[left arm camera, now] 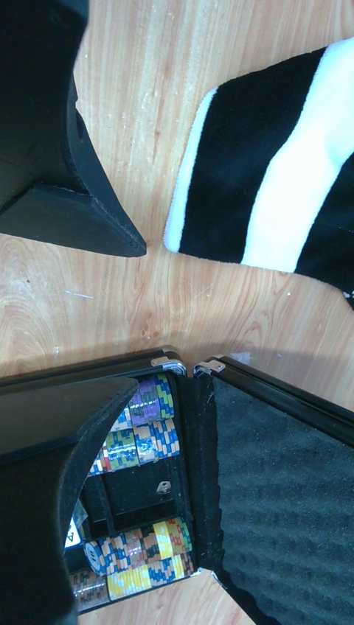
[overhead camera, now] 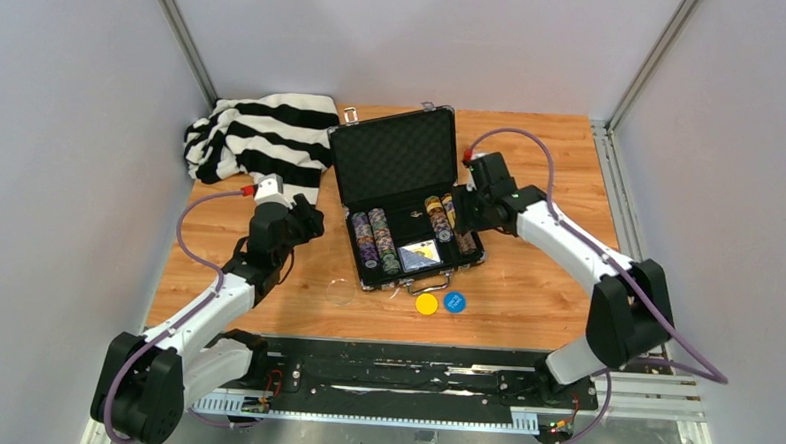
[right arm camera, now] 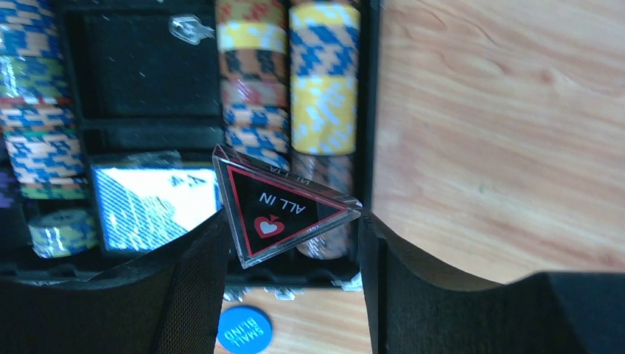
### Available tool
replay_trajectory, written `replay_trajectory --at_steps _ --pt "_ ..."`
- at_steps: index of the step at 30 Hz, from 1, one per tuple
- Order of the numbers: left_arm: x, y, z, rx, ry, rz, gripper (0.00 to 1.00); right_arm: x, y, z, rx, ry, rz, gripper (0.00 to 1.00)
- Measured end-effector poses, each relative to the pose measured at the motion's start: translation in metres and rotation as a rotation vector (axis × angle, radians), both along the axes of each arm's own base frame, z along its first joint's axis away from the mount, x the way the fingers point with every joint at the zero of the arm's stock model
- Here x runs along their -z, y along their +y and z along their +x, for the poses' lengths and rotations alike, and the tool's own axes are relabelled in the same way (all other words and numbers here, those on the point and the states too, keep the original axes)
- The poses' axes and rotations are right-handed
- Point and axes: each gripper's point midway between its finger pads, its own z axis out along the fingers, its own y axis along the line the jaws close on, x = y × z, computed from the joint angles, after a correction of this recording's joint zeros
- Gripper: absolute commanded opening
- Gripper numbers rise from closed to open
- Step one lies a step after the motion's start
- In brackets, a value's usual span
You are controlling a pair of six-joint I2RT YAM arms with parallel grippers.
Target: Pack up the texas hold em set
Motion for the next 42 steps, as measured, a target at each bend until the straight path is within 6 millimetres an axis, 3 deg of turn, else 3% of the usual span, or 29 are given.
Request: replay_trajectory --at_steps 4,9,11,13,14,18,24,28,32,38,42 --pt "0.0 0.0 0.0 0.0 0.0 0.0 0.66 0.005 0.036 0.018 -0.057 0.01 -0.011 0.33" --pt "0.0 0.0 0.0 0.0 0.001 0.001 0.66 0.025 0.082 0.037 -0.122 0.033 -0.029 0.35" --pt "-0.001 0.0 0.0 0.001 0.002 0.001 0.66 0.036 0.096 0.043 -0.141 0.047 -0.032 0.44" --pt "-0.004 -0.001 0.001 0.003 -0.001 0.0 0.66 0.045 0.107 0.047 -0.155 0.061 -0.034 0.59" --pt "-0.005 -0.001 0.0 0.004 -0.005 -0.001 0.66 0.047 0.109 0.047 -0.16 0.064 -0.034 0.65" --pt "-0.007 -0.001 0.0 0.008 -0.011 -0.002 0.65 0.044 0.111 0.049 -0.161 0.055 -0.031 0.71" --pt "-0.001 0.0 -0.002 0.007 -0.001 0.002 0.65 0.007 0.104 0.04 -0.162 -0.026 0.004 0.73" --pt "0.002 -0.001 -0.001 0.006 0.007 0.004 0.67 -0.02 0.108 0.021 -0.194 -0.088 0.04 0.73" --pt "0.009 0.001 0.0 -0.005 0.014 0.002 0.84 -0.023 0.145 -0.019 -0.316 -0.1 0.061 0.75" --pt "0.033 0.002 0.0 -0.027 0.079 -0.001 0.91 0.013 0.22 -0.112 -0.588 -0.038 0.022 0.77" --pt "0.045 0.013 0.001 -0.077 0.117 -0.012 0.99 0.042 0.242 -0.157 -0.705 0.018 -0.015 0.78"
